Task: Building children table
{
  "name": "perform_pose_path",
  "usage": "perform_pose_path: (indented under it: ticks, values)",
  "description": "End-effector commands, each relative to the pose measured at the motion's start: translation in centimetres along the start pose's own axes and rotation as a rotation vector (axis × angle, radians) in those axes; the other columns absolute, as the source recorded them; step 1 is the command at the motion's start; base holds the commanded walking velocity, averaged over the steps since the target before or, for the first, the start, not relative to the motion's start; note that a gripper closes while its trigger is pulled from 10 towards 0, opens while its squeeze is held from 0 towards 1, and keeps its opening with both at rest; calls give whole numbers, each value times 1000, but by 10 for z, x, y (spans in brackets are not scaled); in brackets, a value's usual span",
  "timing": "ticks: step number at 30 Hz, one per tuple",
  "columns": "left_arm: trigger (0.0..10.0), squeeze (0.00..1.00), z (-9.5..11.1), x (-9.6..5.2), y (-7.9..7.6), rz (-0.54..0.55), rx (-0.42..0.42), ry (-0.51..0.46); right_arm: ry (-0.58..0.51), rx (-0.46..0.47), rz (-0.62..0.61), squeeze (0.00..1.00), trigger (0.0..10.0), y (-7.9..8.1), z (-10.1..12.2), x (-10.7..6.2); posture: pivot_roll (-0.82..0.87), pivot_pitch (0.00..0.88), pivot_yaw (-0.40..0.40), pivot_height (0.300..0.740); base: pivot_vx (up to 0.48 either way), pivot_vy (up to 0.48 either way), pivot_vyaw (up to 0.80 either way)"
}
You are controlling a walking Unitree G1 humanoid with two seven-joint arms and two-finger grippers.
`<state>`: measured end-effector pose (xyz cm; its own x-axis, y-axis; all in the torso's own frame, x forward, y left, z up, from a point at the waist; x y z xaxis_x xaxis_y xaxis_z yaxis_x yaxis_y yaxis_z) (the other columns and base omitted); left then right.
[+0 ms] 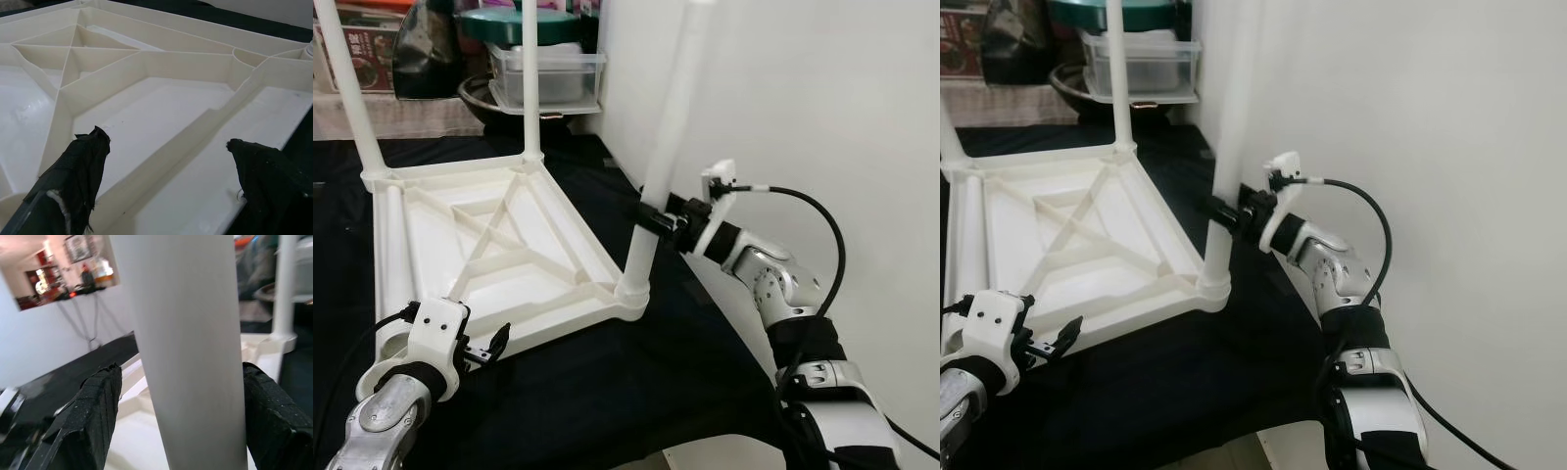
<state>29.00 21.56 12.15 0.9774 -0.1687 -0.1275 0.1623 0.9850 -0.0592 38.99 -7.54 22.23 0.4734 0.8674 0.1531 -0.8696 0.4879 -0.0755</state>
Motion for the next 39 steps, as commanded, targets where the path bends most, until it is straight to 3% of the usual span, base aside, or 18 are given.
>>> perform_pose_path:
  ticks: [1,2,3,4,10,16,17,19,20,22,24,25,26,28,32,37,38,39]
  values:
    - [10000,0,-4,1,-3,-13,-5,10,35,1,74,0,10000,10,-10,6,197,0,-142,740,0,0,0]
    - [10000,0,-3,1,-3,-15,-3,10,58,13,118,0,10000,17,-18,9,218,0,-153,740,0,0,0]
    - [10000,0,-2,0,-3,-14,0,9,64,44,258,0,10000,43,-28,17,218,0,-153,740,0,0,0]
    - [10000,0,-2,0,-3,-14,0,9,64,44,258,0,10000,43,-28,17,218,0,-153,740,0,0,0]
    - [10000,0,-4,-6,-2,-20,1,18,-24,86,544,0,10000,91,-19,16,242,0,-157,740,0,0,0]
    - [10000,0,-3,-6,-2,-25,2,20,-48,57,551,0,9647,97,-16,21,232,0,-150,740,0,0,0]
    - [10000,0,-3,-5,-2,-26,2,20,-51,40,537,0,0,95,-17,22,232,0,-150,740,0,0,0]
    - [10000,0,-2,-4,-2,-26,3,16,30,-3,167,0,0,50,-32,36,220,0,-146,740,0,0,0]
    - [10000,0,-2,-3,-2,-26,3,15,105,-10,-87,0,0,20,-44,36,217,0,-143,740,0,0,0]
    - [10000,0,-3,-3,-2,-26,3,15,117,-9,-115,0,0,17,-46,34,217,0,-143,740,0,0,0]
    - [10000,0,-4,-4,-2,-26,2,19,137,-17,-336,0,0,-7,-50,17,204,0,-132,740,0,0,0]
    - [10000,0,-4,-4,-2,-26,2,19,137,-17,-336,0,0,-7,-50,17,204,0,-132,740,0,0,0]
    - [10000,0,-5,-5,-3,-30,2,23,166,-11,-525,0,0,-22,-55,-3,198,0,-128,740,0,0,0]
    - [10000,0,-5,-5,-4,-33,2,25,183,-11,-579,0,0,-25,-57,-10,198,0,-128,740,0,0,0]
    - [10000,0,-3,-2,-3,-38,4,24,248,-80,-857,0,0,-30,-55,-39,185,0,-119,740,0,0,0]
    - [10000,0,-3,1,-5,-43,1,21,237,-57,-912,0,0,-16,-49,-34,167,0,-103,740,0,0,0]
    - [10000,0,-3,2,-7,-47,-2,20,240,-63,-896,0,10000,-10,-47,-26,167,0,-102,740,0,0,0]
    - [10000,0,-3,3,-8,-51,-3,20,203,-56,-847,0,10000,-1,-40,-13,166,0,-101,740,0,0,0]
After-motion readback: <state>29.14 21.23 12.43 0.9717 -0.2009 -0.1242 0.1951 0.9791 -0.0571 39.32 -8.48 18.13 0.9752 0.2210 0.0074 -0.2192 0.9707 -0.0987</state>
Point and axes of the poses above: a point about 5 cm out from each wrist's last joint towards the gripper, its own x axis pointing out of the wrist towards the gripper, its own z axis along the axis of the wrist's last joint, y = z × x, the point moved 5 cm from there along x, pointing out of the wrist towards the gripper, and after that the axes turned 15 degrees about -x, right-handed, at the moved point
